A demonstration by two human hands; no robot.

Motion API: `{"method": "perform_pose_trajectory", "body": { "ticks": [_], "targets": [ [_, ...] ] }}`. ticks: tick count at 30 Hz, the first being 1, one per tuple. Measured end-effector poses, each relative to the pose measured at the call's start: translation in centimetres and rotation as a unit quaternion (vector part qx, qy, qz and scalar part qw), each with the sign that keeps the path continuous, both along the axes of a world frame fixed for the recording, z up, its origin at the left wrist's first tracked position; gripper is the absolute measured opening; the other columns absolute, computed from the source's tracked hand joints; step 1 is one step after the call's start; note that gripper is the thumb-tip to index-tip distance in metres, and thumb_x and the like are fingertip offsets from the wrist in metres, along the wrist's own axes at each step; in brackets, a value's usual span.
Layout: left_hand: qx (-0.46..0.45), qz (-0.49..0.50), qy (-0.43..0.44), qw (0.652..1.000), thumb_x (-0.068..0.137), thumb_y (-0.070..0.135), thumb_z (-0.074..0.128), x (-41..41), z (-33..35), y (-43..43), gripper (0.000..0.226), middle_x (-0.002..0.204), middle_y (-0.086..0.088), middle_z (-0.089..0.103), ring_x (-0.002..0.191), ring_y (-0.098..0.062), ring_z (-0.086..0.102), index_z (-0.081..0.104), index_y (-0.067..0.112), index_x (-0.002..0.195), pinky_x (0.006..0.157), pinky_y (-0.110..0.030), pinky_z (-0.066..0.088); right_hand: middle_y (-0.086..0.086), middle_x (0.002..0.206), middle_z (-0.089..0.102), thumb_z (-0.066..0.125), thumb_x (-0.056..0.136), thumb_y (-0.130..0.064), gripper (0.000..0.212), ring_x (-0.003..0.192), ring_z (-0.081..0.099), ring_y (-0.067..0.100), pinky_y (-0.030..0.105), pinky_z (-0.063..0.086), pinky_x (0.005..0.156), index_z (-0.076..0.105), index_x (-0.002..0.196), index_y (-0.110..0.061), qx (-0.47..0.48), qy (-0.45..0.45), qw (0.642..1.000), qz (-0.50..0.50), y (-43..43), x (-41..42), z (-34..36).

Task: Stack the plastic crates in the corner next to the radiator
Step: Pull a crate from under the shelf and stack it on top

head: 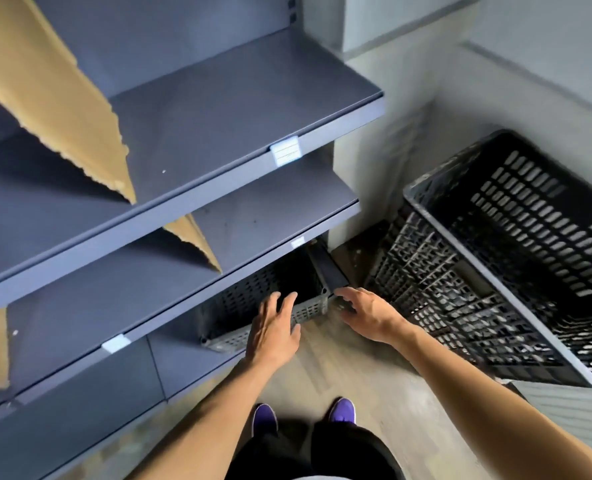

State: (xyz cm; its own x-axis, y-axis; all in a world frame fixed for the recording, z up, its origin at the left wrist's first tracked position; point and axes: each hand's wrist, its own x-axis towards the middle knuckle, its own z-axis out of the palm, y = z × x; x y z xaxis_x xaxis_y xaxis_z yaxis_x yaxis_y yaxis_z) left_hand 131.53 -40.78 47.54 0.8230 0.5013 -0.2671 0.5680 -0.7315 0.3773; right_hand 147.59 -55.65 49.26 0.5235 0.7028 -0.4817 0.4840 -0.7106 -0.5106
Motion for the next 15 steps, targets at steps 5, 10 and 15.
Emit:
{"method": "perform_pose_trajectory", "body": {
  "ticks": [5,10,15],
  "targets": [
    [-0.020,0.029,0.023,0.999,0.093,0.030,0.058,-3.9,-2.6,3.0,0.065,0.150,-0.004,0.029,0.138,-0.023,0.028,0.028,0.028,0.150,0.109,-0.038,0.036,0.008,0.139,0.054,0.059,0.090,-0.025,0.058,0.128,0.050,0.025,0.031,0.040,0.104,0.044,0.145,-0.020,-0.014,0.009,0.999,0.035,4.1,-3.3,-2.3],
    [-0.041,0.027,0.049,0.998,0.092,0.027,0.057,-6.7,-6.8,5.8,0.067,0.147,0.000,0.033,0.137,-0.021,0.031,0.026,0.028,0.151,0.109,-0.037,0.036,0.007,0.143,0.053,0.061,0.087,-0.023,0.060,0.131,0.048,0.023,0.031,0.039,0.107,0.044,0.145,-0.022,-0.028,0.027,0.999,0.024,6.4,-6.8,-6.2],
    [-0.042,0.010,0.071,0.997,0.093,0.027,0.058,-8.1,-10.6,7.9,0.066,0.146,-0.001,0.036,0.136,-0.021,0.031,0.027,0.026,0.151,0.109,-0.035,0.035,0.006,0.145,0.048,0.060,0.091,-0.025,0.058,0.132,0.045,0.024,0.031,0.039,0.105,0.042,0.146,-0.024,-0.064,0.024,0.997,0.039,8.1,-8.8,-10.8]
  ]
}}
